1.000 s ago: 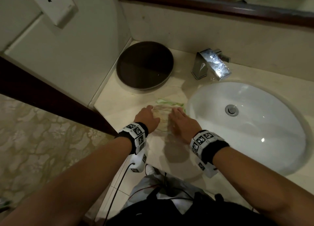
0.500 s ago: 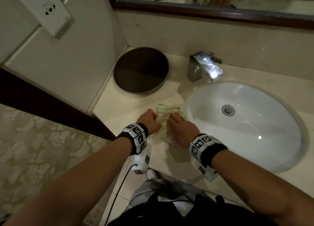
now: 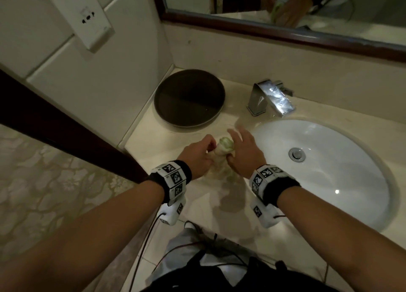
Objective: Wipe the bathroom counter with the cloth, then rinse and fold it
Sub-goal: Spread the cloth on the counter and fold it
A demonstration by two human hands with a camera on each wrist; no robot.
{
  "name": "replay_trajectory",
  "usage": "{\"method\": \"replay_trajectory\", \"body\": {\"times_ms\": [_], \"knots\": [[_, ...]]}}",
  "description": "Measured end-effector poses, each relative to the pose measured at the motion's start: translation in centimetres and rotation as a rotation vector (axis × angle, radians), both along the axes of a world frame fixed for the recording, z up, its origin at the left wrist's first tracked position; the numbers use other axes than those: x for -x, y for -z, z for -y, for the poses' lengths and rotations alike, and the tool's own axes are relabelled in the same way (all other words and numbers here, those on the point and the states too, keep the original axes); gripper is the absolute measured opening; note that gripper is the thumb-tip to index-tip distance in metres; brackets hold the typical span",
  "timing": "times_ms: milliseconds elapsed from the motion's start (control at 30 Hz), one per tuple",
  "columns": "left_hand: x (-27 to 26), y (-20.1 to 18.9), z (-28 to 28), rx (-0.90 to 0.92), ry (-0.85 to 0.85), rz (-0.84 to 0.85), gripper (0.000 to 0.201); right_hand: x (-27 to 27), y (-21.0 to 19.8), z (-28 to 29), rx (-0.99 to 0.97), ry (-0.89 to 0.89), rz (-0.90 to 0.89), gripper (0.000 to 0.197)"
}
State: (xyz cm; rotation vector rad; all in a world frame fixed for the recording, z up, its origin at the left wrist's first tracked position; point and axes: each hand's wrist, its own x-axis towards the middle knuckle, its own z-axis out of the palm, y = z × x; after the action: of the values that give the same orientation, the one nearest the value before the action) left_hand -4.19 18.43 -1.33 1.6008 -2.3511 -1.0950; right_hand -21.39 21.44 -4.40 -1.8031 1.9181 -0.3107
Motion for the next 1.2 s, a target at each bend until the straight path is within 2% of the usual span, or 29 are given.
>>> {"method": "replay_trajectory", "body": {"times_ms": [100,233,333,467,700,933,1100,1200], "knots": [[-1.5,0.4,0.7,0.010,-0.029,-0.034,0.030,-0.2,0.4,1.5,-0.032,-0.080,-0.014,0.053],[-3.4,1.3,2.0,0.011,-0.073,-0.090,0.027,-1.3,0.6,3.4,-0.011,0.001,0.172,0.030],[-4.7,1.6,3.6,0.007,-0.094,-0.119,0.025,-2.5,0.2,4.8,-0.068,0.056,0.213,0.018],[-6.6,1.4,7.0,-0.039,-0.179,-0.144,0.024,-4.5,-0.4,7.4,-0.073,0.137,0.213,0.018],[-7.1,1.7,12.8,-0.164,-0.473,-0.263,0.029,-7.5,-1.7,12.4,0.058,0.263,0.253,0.024],[-7.4,2.5,18.0,-0.240,-0.477,-0.273,0.037,-8.5,-1.3,18.2,0.072,0.354,0.284,0.028],[-6.8,2.0,21.2,-0.257,-0.555,-0.303,0.032,-8.6,-0.8,21.6,0.053,0.389,0.337,0.027],[-5.6,1.4,22.6,-0.318,-0.592,-0.383,0.029,-8.2,-0.8,22.9,0.040,0.419,0.410,0.028]]}}
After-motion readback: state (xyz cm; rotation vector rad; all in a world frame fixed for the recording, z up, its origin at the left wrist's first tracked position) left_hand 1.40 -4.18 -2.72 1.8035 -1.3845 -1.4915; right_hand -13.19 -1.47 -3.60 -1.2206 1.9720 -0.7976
